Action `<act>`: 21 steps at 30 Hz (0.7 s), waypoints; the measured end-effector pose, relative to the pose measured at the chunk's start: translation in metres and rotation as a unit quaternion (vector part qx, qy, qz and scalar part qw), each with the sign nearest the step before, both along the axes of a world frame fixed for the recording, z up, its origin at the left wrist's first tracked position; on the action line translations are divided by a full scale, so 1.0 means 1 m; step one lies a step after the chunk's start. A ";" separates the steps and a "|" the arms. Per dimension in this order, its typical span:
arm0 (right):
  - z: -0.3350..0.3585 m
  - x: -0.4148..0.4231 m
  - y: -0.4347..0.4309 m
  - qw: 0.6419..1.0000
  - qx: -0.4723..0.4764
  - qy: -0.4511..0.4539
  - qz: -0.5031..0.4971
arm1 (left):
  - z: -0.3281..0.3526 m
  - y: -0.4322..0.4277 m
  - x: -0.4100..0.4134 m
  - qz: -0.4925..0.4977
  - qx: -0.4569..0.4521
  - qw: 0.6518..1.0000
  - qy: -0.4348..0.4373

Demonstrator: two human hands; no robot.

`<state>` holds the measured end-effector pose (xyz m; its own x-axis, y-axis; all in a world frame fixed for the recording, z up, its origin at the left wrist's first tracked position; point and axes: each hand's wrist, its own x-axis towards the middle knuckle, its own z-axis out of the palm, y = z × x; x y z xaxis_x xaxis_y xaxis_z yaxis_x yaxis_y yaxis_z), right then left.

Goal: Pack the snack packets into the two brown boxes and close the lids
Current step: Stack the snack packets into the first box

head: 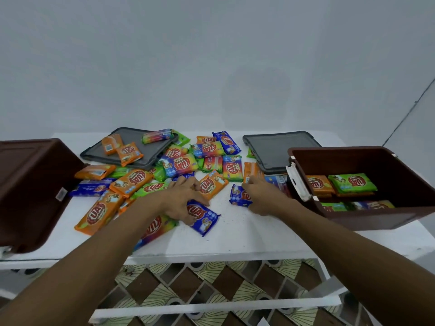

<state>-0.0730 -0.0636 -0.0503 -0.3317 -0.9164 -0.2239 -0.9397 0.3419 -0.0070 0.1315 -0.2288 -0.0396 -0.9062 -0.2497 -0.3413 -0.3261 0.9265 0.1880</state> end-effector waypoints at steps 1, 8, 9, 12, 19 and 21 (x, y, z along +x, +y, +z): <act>-0.001 0.000 -0.001 1.000 0.002 0.003 -0.003 | -0.001 0.000 0.000 -0.004 -0.006 1.000 -0.010; 0.003 0.004 -0.007 0.996 0.069 -0.030 -0.054 | -0.006 0.011 -0.002 -0.018 -0.020 0.999 0.037; 0.004 0.006 -0.007 0.994 0.080 -0.039 -0.059 | -0.005 0.013 -0.002 -0.008 -0.003 0.999 0.051; 0.008 0.010 -0.006 0.991 0.087 -0.072 -0.070 | 0.002 0.019 -0.002 0.048 0.065 0.993 0.086; 0.052 0.007 -0.007 0.986 0.053 -0.152 -0.048 | 0.017 0.023 -0.012 0.119 0.113 0.980 0.116; 0.072 -0.001 -0.006 0.987 0.004 -0.154 -0.043 | 0.022 0.024 -0.020 0.123 0.099 0.980 0.117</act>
<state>-0.0743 -0.0693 0.0219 -0.3224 -0.8858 -0.3339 -0.8611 0.4209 -0.2852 0.1120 -0.2051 -0.0173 -0.8863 -0.4203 -0.1945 -0.4612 0.7631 0.4527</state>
